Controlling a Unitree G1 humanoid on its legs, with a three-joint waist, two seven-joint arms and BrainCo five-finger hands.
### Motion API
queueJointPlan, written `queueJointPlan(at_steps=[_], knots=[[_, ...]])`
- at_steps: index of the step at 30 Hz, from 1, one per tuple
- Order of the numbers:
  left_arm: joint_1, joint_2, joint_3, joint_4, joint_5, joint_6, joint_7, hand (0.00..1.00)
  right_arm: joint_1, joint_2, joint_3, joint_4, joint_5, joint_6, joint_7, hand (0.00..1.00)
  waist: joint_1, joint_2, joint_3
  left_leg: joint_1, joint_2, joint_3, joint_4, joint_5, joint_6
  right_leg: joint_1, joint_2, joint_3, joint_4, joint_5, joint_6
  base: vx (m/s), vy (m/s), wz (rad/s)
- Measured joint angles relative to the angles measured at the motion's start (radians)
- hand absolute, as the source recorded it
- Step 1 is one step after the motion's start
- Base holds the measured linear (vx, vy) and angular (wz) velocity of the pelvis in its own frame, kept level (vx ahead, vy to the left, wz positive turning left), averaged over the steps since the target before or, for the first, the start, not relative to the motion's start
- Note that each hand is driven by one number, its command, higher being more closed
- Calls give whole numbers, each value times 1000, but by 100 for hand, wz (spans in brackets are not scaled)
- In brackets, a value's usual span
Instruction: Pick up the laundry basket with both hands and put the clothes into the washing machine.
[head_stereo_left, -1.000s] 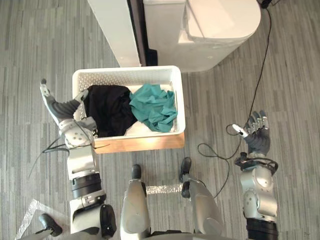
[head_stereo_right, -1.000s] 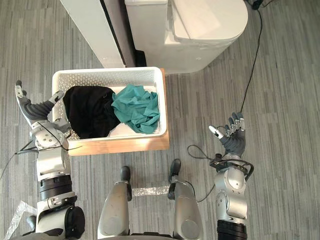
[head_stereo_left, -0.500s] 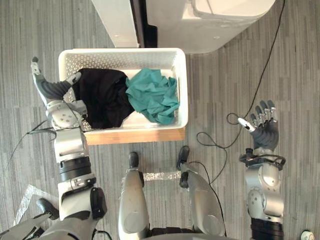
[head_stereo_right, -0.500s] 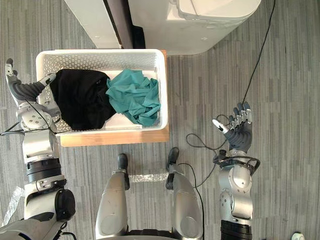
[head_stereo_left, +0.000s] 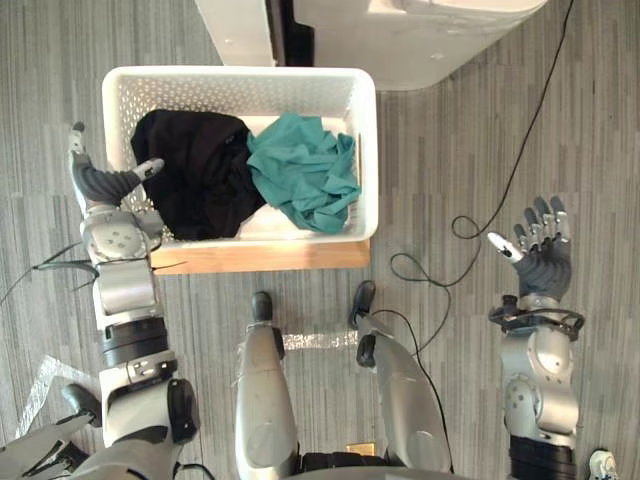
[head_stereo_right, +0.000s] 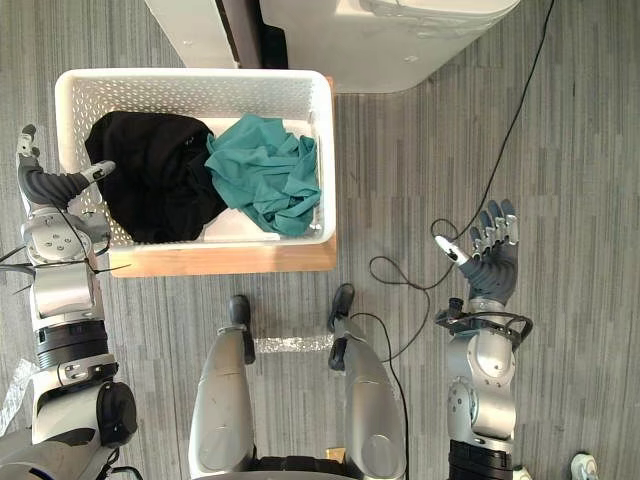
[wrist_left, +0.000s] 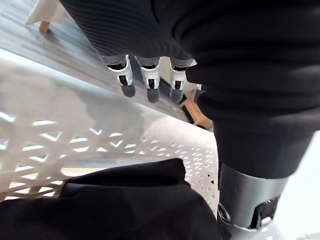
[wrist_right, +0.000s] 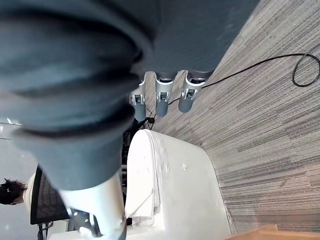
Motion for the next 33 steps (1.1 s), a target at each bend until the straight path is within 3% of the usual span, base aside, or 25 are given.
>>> queueJointPlan(at_steps=[16,17,24,29,33], knots=[[-81,62,-48,106,-37,-20,-11,0,-54,-3,2,-83,52,-1,0,0,4,0,0,-52,13,1,21,1,0,-33,11,-1,-19,24,-4,-2,-1,-1],[-97,81,-58,138,-52,-24,-10,0,-121,-23,11,-138,132,-30,-4,0,5,0,0,-55,13,1,24,2,0,-36,11,-1,-19,26,-4,0,0,0],[-159,99,-82,218,-86,-51,-8,0,-331,-120,58,-179,391,-139,-23,0,24,0,-1,-63,13,0,31,3,-1,-43,9,-1,-11,26,-5,0,0,0],[-168,102,-86,237,-106,-62,-10,0,-415,-144,90,-175,422,-131,-27,0,26,-1,-2,-63,12,-1,35,3,-1,-45,7,-1,-1,26,-5,0,0,0],[-168,101,-94,242,-116,-60,-12,0,-456,-183,90,-85,346,-66,-45,0,25,-1,-3,-63,11,-1,39,3,0,-45,5,-1,2,26,-5,0,0,0]])
